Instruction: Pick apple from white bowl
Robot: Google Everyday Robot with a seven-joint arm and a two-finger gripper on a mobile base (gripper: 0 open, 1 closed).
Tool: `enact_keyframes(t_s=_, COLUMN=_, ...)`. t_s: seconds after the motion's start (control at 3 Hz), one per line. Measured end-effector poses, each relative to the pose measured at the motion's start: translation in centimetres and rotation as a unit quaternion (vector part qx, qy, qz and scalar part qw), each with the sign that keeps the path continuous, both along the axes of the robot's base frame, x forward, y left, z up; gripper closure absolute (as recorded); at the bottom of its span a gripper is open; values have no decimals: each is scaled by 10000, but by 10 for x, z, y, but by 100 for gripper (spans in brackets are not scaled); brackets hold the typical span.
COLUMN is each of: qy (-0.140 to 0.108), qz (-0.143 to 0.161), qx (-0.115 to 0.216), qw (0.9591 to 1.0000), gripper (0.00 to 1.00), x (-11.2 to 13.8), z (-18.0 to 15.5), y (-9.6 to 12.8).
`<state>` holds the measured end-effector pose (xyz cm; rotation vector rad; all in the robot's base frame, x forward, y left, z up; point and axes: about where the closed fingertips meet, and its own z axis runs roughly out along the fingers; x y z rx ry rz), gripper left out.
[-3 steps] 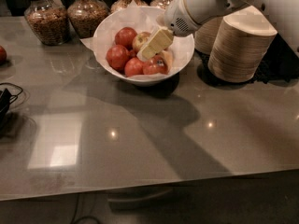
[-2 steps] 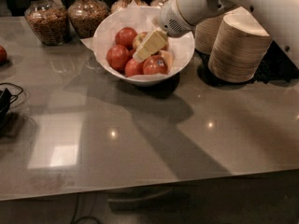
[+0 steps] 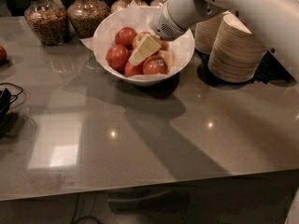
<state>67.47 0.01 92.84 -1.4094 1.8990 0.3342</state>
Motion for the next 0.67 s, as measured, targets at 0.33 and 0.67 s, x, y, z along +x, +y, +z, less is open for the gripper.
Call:
enact_keyframes(t_s=0.33, qy=13, qz=-123, qx=-105, qw=9999, gripper=16, x=0, z=-7, y=-2)
enact_keyframes(t_s=0.67, qy=11, qz=-198, qx=-175, qw=9997, gripper=25, x=0, z=-12, y=-3)
